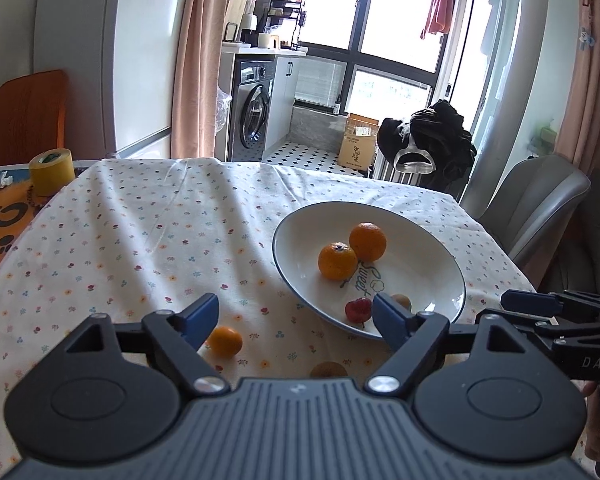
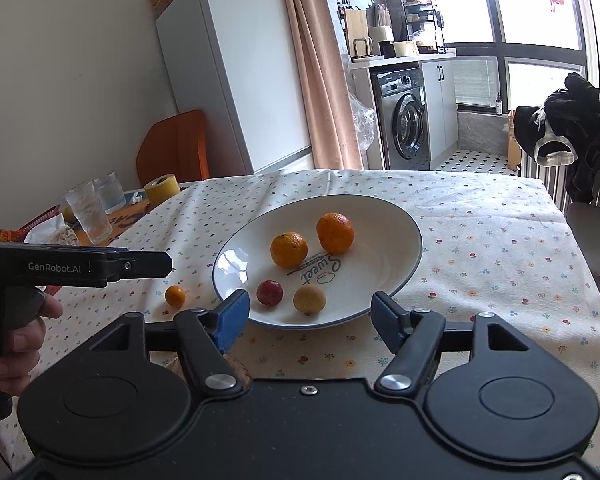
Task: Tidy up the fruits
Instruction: 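Move the right gripper to the peeled orange halves on the tablecloth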
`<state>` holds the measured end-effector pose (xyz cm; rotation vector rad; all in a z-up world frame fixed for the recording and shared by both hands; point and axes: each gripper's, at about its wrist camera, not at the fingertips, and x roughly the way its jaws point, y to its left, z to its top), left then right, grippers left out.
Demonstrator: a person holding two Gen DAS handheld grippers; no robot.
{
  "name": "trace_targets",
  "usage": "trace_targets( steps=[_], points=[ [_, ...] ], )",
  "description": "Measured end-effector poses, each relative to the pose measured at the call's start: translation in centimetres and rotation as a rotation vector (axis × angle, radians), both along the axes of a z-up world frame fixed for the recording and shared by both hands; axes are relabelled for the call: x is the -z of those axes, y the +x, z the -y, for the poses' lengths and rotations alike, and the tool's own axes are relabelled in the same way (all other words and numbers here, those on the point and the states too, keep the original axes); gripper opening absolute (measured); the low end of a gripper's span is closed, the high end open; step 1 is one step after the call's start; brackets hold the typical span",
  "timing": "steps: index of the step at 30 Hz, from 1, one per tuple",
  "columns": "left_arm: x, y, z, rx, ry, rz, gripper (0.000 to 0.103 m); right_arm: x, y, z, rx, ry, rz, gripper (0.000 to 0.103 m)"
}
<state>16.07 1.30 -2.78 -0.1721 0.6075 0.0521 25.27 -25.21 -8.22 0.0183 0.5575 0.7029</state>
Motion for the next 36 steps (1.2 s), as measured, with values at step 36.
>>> trace_targets(
  steps=[36],
  points=[
    [2.8,-7.9,-2.5,-0.089,-0.046,-0.045,0.082,2.2,-6.7,-4.8,-0.28,-0.074,-0.076,0.045]
  ],
)
